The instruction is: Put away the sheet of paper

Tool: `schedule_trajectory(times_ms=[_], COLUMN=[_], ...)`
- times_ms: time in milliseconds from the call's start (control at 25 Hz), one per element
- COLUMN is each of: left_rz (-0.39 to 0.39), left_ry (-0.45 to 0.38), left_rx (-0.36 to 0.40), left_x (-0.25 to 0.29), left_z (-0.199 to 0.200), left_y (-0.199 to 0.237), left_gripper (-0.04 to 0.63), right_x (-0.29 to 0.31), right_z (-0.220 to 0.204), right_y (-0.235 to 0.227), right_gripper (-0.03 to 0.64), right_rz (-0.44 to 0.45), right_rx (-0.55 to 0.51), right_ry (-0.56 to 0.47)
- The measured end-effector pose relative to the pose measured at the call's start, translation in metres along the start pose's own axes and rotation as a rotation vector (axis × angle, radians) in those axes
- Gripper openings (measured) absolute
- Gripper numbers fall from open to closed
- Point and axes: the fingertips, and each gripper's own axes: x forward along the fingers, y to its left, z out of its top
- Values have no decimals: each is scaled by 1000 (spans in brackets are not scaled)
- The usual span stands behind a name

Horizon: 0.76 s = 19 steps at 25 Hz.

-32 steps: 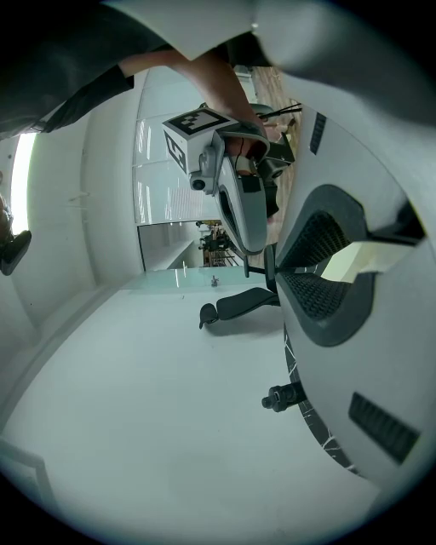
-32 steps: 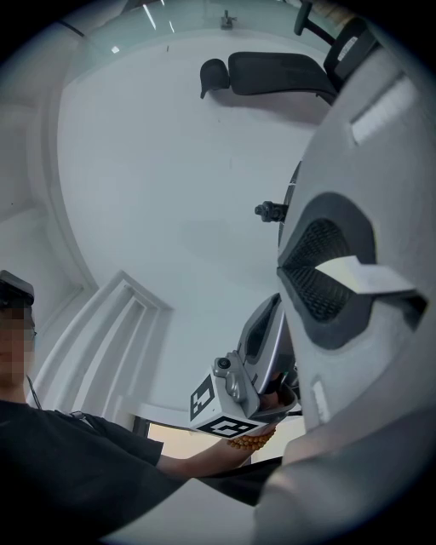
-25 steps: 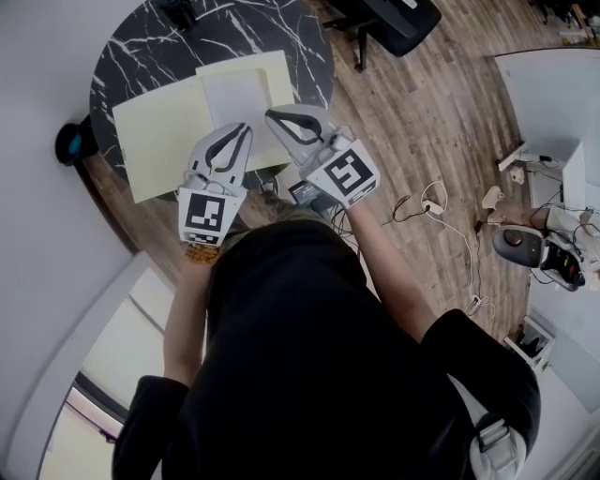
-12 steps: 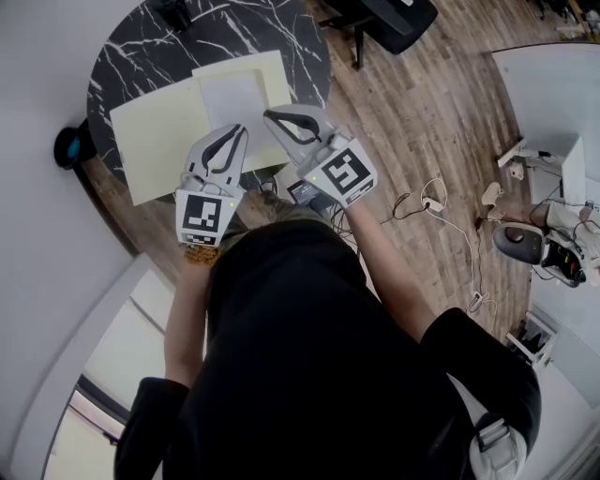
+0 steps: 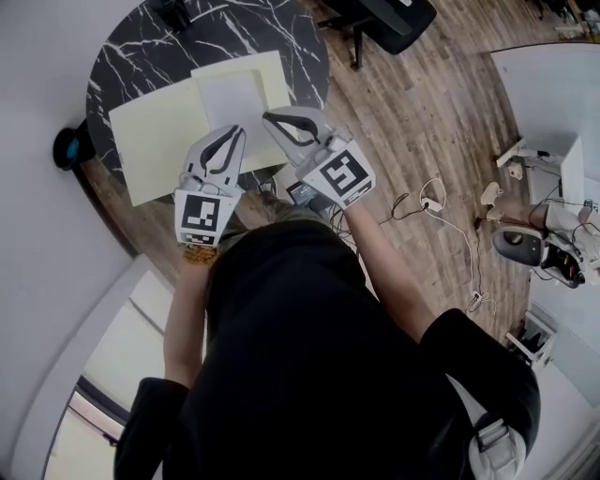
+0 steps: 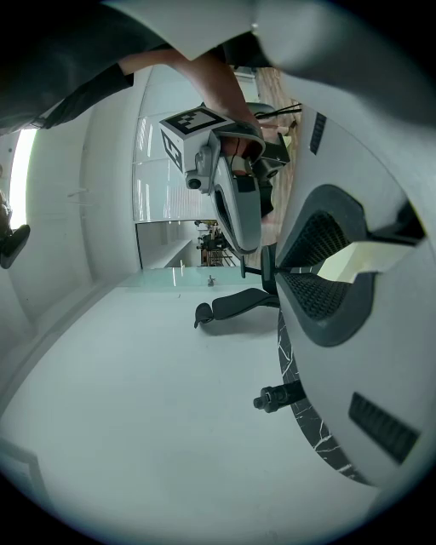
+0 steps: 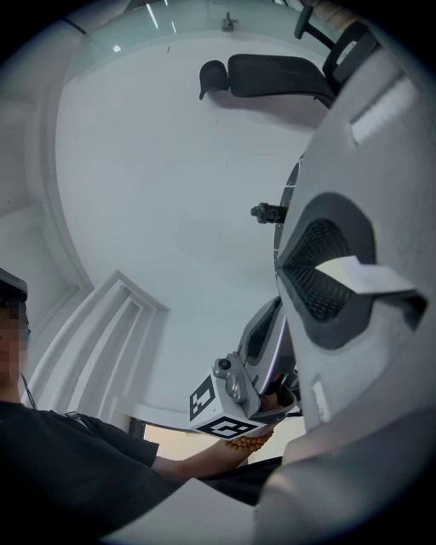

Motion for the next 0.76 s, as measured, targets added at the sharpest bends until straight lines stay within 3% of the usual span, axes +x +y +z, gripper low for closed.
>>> schedule_trajectory(times_ms=[480,760], left_rz=[-23,-32], left_ry=[-14,21], left_rx=[22,50], left_x=[6,10], left_z=[-10,-28], left_y=[4,10], left_gripper=[31,31], right_x=[-1,1], right_z=[-2,3], right_y=[-3,-4], right_gripper=[-3,-4], right_rz=[-13,-8], right_rx=[5,-6], right_ry=[-2,-15])
